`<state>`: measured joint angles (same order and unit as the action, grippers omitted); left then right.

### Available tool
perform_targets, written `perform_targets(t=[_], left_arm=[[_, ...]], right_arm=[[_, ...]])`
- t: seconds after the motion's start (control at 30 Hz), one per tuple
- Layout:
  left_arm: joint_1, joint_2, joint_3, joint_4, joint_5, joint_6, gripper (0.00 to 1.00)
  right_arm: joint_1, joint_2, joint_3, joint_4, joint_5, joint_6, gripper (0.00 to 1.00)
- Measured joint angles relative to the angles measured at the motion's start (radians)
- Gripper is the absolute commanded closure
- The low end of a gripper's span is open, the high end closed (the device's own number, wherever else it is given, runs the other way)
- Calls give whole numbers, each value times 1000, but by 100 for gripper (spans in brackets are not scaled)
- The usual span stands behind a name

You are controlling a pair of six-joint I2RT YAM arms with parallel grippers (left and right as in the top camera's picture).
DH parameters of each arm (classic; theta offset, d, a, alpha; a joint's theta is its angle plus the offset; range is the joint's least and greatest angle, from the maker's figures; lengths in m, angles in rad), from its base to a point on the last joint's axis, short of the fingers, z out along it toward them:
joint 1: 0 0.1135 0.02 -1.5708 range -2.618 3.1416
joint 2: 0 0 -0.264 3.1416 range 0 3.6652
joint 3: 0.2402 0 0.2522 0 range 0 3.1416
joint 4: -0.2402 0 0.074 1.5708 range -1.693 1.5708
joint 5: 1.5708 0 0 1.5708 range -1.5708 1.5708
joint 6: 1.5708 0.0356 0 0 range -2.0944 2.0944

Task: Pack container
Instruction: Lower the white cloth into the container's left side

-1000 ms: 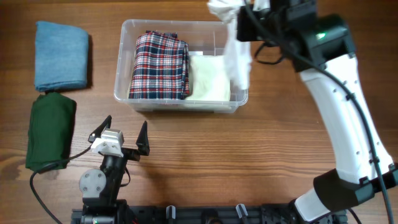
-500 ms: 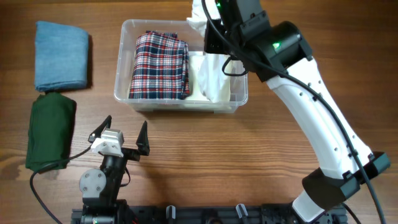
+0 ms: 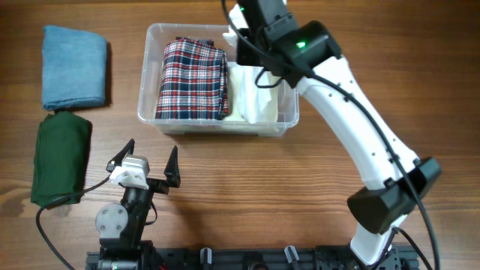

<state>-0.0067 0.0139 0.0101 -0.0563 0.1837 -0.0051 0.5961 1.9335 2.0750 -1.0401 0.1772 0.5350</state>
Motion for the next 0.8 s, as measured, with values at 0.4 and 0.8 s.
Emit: perform_targets(t=[0.4,0.8], left_arm=[[0,0,0,0,0,0,0],[0,0,0,0,0,0,0]], right_arm=[[135,128,0,266,-77,23,96],[214,240,0,529,-111,53,96]])
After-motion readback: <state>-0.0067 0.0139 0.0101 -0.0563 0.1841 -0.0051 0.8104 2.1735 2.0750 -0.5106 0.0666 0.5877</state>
